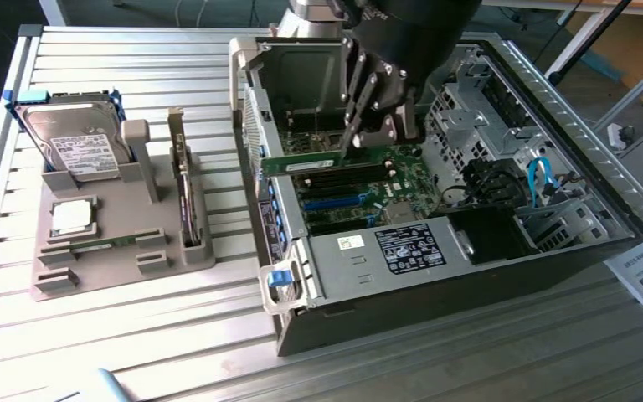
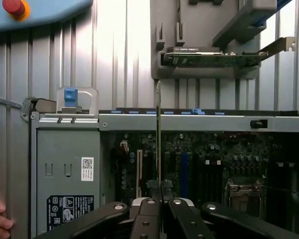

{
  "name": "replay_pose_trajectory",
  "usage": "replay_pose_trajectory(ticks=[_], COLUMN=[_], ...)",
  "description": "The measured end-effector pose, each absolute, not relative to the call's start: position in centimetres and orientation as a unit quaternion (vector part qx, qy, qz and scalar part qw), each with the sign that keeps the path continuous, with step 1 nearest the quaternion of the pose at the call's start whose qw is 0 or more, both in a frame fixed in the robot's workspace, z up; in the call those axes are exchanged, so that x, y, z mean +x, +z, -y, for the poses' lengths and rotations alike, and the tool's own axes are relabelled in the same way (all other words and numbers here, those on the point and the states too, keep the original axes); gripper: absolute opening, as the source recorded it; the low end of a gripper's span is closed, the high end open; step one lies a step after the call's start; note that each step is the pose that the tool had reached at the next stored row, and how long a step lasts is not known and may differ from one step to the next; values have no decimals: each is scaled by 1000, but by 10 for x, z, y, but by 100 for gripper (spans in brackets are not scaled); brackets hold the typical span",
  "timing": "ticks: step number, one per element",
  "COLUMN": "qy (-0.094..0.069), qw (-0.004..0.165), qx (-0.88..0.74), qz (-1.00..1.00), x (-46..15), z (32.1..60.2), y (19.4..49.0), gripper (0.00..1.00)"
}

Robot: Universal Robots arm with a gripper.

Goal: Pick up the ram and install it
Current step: 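Pick up the ram and move it above insertion slot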

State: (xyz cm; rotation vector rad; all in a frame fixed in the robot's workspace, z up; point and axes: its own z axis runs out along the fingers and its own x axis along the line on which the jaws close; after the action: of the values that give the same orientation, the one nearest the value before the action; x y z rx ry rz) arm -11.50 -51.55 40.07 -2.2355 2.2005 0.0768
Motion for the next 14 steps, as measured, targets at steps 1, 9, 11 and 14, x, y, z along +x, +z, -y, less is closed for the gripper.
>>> replay_pose_trajectory(ticks=[1,9,11,14], qy=[24,25,25,25], qw=[2,2,2,2], qx=[-713,-713,-713,-713], qz=[-701,-701,-701,-701], x=[-111,-79,-69,-59], z=[516,518,519,520], y=[401,401,401,402], gripper=[12,12,12,12])
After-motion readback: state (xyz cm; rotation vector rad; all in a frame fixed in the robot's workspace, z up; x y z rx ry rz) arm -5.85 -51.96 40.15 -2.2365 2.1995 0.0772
